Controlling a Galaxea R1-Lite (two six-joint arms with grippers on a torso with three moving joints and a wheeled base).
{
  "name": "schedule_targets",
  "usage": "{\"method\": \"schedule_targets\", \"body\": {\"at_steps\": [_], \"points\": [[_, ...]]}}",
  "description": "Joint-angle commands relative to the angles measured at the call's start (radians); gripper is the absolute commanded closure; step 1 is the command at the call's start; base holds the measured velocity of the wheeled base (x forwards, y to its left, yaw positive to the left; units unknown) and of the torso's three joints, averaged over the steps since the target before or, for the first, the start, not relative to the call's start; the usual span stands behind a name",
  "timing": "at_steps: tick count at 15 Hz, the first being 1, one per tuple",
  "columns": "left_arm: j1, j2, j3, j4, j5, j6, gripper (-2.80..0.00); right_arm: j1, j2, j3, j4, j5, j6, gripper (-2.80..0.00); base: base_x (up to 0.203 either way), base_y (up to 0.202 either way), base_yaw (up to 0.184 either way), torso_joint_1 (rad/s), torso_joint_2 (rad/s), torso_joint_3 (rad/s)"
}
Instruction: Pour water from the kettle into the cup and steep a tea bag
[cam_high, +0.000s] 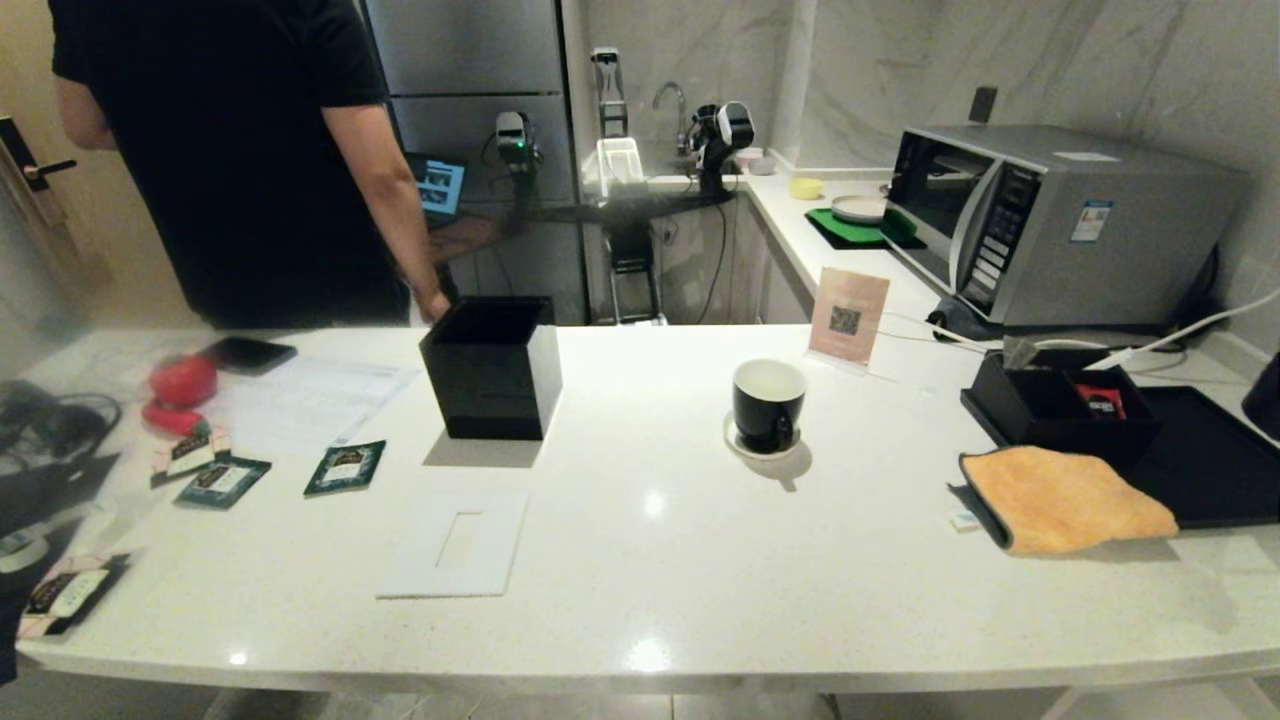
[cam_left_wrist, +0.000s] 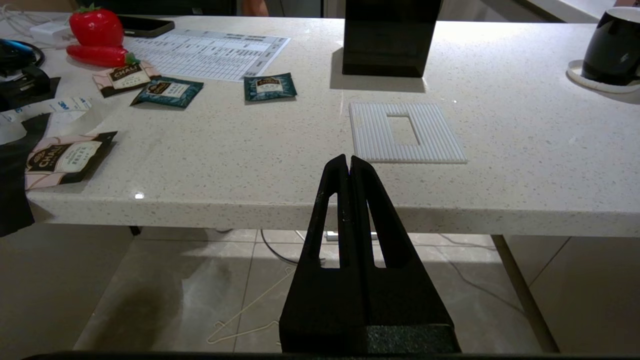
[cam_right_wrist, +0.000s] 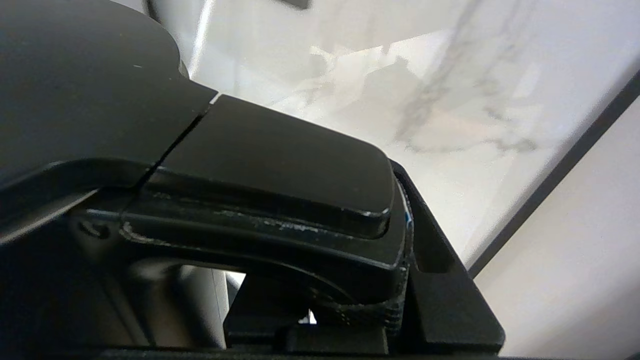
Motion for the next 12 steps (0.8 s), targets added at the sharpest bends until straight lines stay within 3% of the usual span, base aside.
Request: {"method": "schedule_targets", "body": {"at_steps": [1, 12], "points": [[0.0, 0.002, 0.0, 0.0, 0.0, -0.001, 0.0, -0.025, 0.077, -0.055, -0.008, 0.011, -0.001, 0.0, 0.0, 0.0, 0.0, 0.0, 0.0, 0.0], [0.0, 0.002, 0.0, 0.0, 0.0, -0.001, 0.0, -0.019, 0.334, -0.27, -0.027, 0.011, -0.011, 0.0, 0.0, 0.0, 0.0, 0.0, 0.0, 0.0]]}}
